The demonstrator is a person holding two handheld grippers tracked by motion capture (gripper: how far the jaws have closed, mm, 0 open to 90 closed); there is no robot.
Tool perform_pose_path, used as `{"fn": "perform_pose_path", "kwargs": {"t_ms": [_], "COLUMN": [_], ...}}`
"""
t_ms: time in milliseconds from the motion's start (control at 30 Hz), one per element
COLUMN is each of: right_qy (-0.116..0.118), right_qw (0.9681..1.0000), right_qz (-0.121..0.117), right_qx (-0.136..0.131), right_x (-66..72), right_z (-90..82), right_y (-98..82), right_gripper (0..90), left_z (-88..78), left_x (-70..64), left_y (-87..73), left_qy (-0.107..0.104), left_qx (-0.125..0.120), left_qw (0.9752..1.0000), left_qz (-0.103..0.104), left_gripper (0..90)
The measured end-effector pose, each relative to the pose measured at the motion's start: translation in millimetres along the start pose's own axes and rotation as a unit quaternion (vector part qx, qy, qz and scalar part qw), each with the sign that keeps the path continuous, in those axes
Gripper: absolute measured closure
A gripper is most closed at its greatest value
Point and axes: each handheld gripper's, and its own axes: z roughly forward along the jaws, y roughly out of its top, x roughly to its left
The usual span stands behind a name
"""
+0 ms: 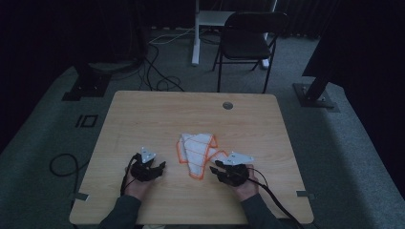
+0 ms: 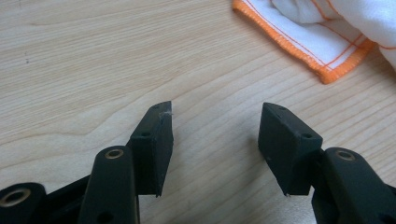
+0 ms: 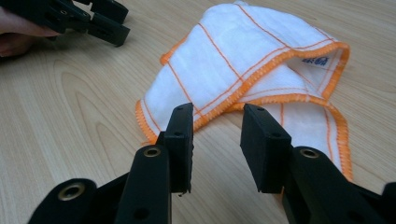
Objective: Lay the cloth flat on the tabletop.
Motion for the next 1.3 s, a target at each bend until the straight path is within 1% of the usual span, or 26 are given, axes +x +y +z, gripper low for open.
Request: {"fn": "perform_pose_path", "kwargs": {"t_ms": [33,233,367,467,633,767,933,1133,1300], "right_qy": [0.001,0.007,0.008,0.010,0.014,0.018,0.024,0.028,0.033], "right_qw": [1.0000,1.0000,0.9999,0.9999,0.9998,0.9997,0.9993,0.9990,0.9987], "right_qz": [-0.003,-0.006,-0.010,-0.012,-0.014,-0.018,-0.028,-0.033,-0.036], "right_qx": [0.000,0.004,0.002,0.002,0.002,0.002,0.004,0.008,0.015], "right_x": [0.9,6.2,8.9,10.5,13.2,16.6,21.8,25.7,28.6], "right_z": [0.7,4.7,6.3,7.0,8.9,11.8,16.0,21.0,26.9], "right_y": [0.3,0.8,1.8,1.8,2.7,4.3,6.2,7.2,6.7], "right_gripper": [64.9,65.6,66.6,67.1,66.9,66.5,66.4,66.3,65.8], "left_z": [-0.1,0.9,0.7,-1.0,-2.3,2.6,8.5,15.8,24.3], "left_x": [-0.7,-9.7,-13.7,-16.9,-22.2,-27.2,-33.6,-40.1,-45.3], "left_y": [0.1,2.0,4.1,7.0,15.9,21.9,25.7,28.7,31.9], "left_qy": [-0.001,-0.015,-0.031,-0.036,-0.043,-0.047,-0.060,-0.070,-0.078], "left_qx": [0.001,0.002,0.003,-0.005,-0.013,-0.014,-0.010,-0.011,-0.006], "left_qw": [1.0000,0.9998,0.9994,0.9992,0.9985,0.9978,0.9962,0.9954,0.9947], "left_qz": [0.002,0.011,0.010,0.014,0.032,0.045,0.061,0.065,0.068], "left_gripper": [46.7,50.7,51.7,51.8,52.3,53.7,60.4,61.1,61.0]}}
